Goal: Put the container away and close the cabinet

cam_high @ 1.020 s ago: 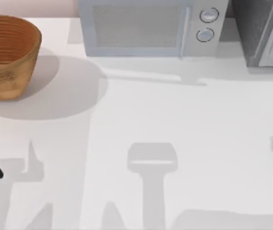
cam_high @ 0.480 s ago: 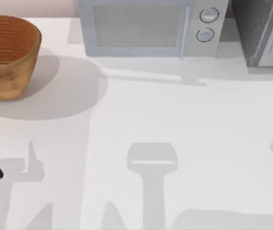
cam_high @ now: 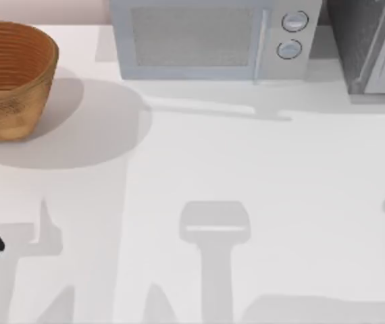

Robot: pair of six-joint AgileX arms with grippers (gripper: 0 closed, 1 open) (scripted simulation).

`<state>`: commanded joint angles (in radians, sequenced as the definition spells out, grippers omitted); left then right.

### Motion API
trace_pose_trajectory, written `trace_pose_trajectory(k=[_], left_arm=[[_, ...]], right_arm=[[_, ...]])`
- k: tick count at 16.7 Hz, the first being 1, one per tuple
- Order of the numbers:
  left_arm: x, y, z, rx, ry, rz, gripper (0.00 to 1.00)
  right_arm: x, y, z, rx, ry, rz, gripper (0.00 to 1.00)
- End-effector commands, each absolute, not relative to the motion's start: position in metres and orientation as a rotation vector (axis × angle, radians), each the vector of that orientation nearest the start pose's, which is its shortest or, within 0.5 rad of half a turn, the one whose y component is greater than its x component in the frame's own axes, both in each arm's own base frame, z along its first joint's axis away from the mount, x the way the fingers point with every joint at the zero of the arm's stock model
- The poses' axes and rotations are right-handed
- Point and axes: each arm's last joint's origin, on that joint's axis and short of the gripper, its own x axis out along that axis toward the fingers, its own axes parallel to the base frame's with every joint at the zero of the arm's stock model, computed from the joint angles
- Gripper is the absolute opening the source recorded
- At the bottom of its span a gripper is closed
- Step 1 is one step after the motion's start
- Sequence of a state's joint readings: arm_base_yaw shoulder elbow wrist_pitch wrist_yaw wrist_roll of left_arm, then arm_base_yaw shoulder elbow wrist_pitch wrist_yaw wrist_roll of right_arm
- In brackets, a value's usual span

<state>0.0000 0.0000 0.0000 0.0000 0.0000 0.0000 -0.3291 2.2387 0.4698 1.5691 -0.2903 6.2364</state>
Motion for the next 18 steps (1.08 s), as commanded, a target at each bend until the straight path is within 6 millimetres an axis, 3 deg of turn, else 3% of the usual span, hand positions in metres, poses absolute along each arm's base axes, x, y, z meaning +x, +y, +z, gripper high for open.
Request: trace_pose_trajectory(k=[4,7,12,18], left_arm=[[0.106,-0.001,0.16,0.0,0.0,0.0,1.0],[0.106,-0.001,0.16,0.0,0.0,0.0,1.0],[0.106,-0.001,0.16,0.0,0.0,0.0,1.0],[0.106,-0.001,0.16,0.0,0.0,0.0,1.0]], right_arm=[[0.282,-0.085,0.035,0.004,0.194,-0.012,0.0],[0.287,-0.088,0.049,-0.005,0.183,-0.015,0.0],[0.296,-0.091,0.1,-0.011,0.191,-0.015,0.0],[0.286,-0.087,0.169,0.0,0.204,-0.011,0.0]])
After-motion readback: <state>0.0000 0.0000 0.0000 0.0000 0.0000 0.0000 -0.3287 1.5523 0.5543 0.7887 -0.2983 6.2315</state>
